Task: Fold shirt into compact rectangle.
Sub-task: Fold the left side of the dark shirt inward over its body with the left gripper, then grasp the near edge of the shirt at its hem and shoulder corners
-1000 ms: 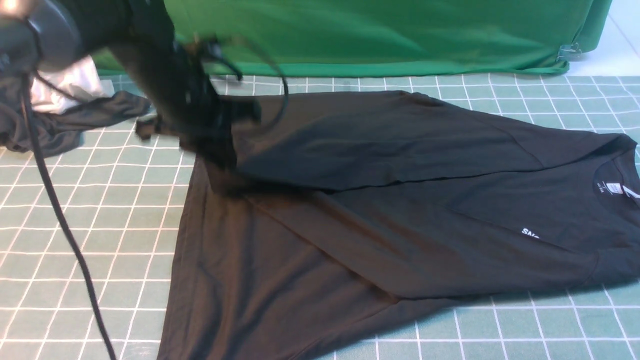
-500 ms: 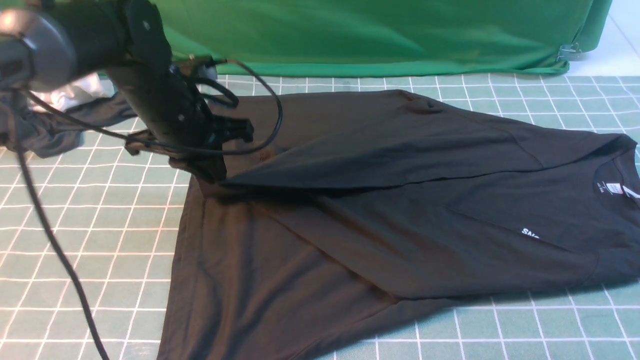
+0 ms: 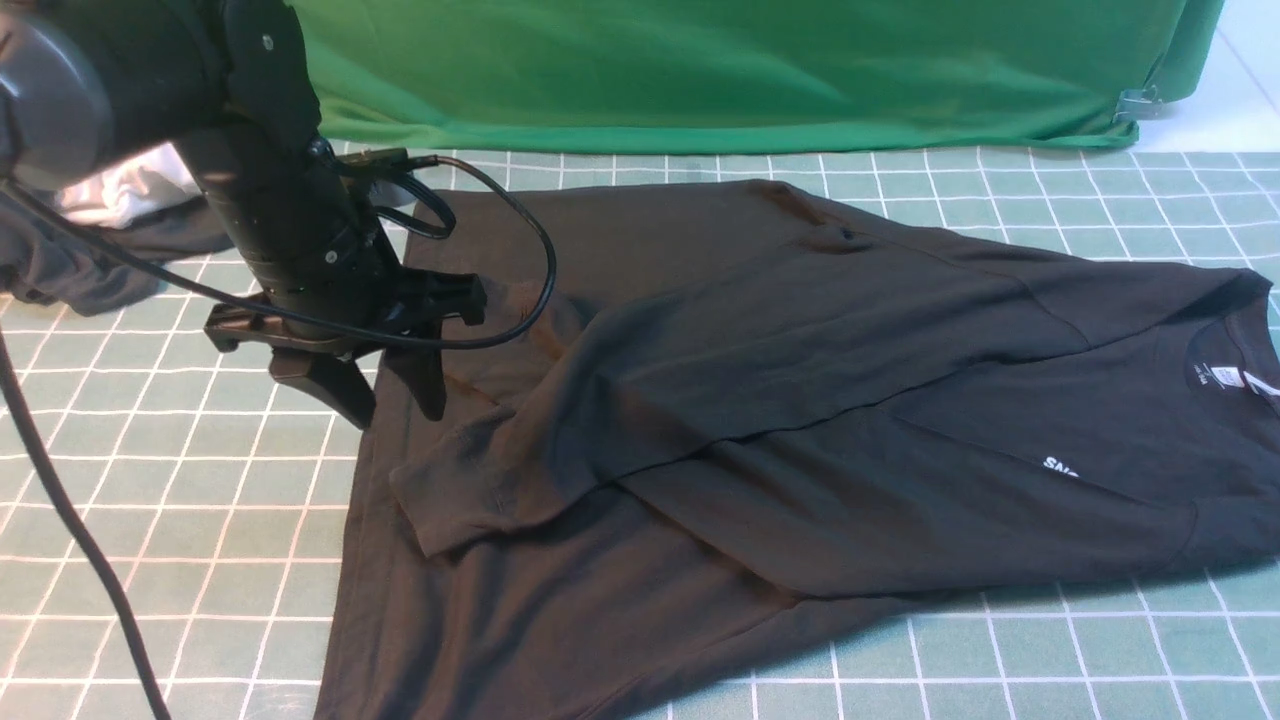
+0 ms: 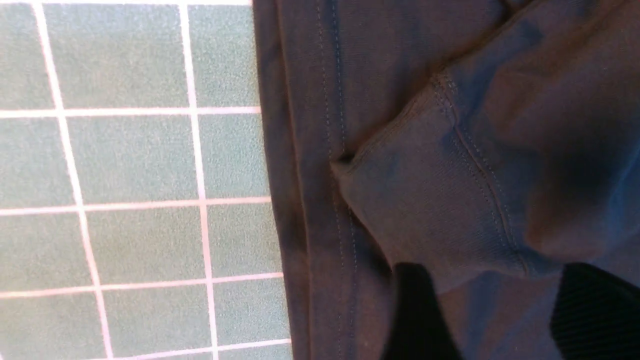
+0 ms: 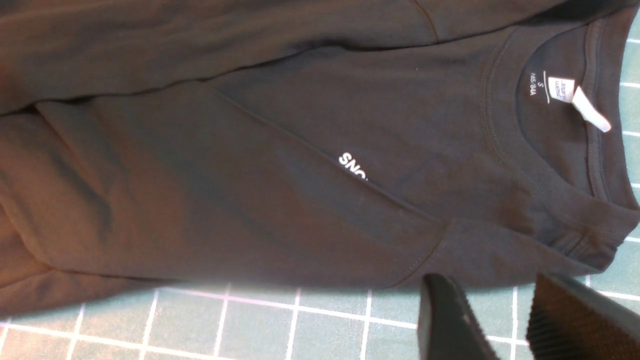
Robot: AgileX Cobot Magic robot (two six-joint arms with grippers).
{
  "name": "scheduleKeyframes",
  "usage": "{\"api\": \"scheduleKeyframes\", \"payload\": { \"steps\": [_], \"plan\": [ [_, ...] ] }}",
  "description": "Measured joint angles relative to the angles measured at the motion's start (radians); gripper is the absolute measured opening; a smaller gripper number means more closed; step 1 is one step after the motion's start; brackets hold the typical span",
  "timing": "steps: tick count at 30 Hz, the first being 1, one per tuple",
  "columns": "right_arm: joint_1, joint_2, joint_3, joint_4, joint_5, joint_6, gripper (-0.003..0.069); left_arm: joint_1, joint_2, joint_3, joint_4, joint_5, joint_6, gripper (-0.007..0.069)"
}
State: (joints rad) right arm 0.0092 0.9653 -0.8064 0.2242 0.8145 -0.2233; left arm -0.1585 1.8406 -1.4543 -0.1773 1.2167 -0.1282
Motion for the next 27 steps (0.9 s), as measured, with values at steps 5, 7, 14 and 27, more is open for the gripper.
{"api": "scheduleKeyframes", "payload": {
  "steps": [5, 7, 14, 27],
  "plan": [
    [0.0, 0.0, 0.0, 0.0, 0.0, 0.001, 0.0237, 0.0, -0.032, 0.022, -0.014, -0.001, -0.004, 0.0451],
    [0.0, 0.0, 0.0, 0.0, -0.001, 0.0, 0.0237, 0.0, -0.051, 0.07, -0.033, -0.004, -0.006, 0.0451],
    [0.0, 0.0, 0.0, 0.0, -0.009, 0.0, 0.0237, -0.001, -0.062, 0.308, -0.036, -0.09, -0.011, 0.0388],
    [0.0, 0.0, 0.0, 0.0, -0.017, -0.001, 0.0236, -0.002, -0.177, 0.417, 0.017, -0.012, -0.027, 0.0339]
  ]
}}
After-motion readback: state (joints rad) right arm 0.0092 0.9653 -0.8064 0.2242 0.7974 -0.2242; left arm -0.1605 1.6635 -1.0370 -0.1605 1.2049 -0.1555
